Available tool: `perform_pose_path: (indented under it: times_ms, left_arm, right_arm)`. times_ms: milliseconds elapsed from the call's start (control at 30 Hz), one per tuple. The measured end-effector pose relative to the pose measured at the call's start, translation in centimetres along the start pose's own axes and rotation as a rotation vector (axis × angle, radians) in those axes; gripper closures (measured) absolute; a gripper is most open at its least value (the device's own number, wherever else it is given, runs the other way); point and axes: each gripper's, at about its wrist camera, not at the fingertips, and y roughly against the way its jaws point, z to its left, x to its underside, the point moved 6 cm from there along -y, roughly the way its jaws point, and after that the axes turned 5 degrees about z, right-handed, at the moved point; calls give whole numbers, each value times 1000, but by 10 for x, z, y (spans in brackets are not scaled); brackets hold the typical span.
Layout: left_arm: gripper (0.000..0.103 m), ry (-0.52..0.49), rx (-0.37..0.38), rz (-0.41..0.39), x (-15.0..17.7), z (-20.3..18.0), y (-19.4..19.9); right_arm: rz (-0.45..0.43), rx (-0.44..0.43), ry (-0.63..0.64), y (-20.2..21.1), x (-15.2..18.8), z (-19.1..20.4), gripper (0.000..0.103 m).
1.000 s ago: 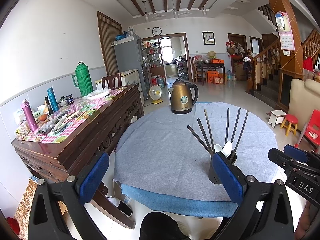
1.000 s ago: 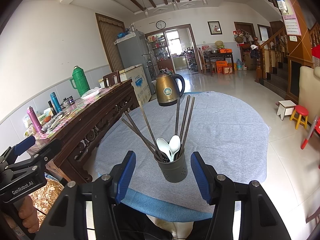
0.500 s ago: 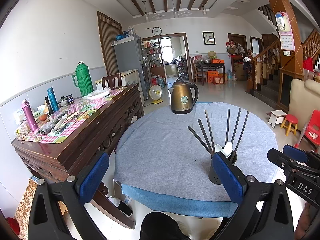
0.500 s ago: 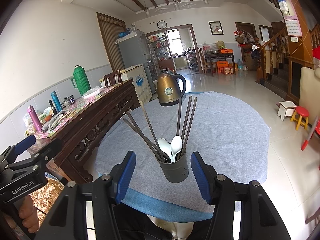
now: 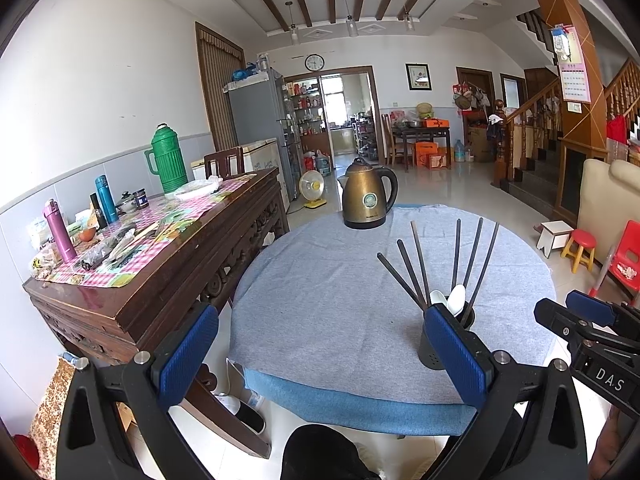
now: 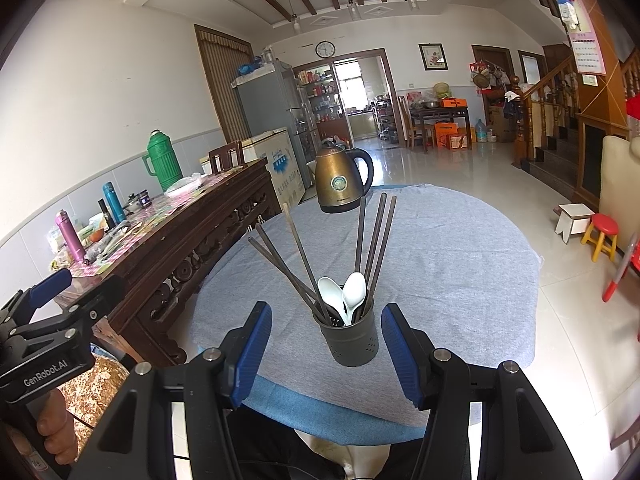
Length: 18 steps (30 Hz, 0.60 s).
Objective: Organize utensils
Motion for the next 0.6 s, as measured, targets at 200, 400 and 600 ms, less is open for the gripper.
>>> perform_pose_path:
  times_ms: [200,400,600]
  left_arm:
    - [0,-3,2,2,0,0,0]
    - [0,-7,4,5,1,-2,-1]
    - [0,-9,9,9,0,-1,-2]
  right_arm:
    - [-2,1,-1,1,0,0,42]
    - [0,1,-3,0,1,-3,42]
    - [1,3,-3,0,1,-4,42]
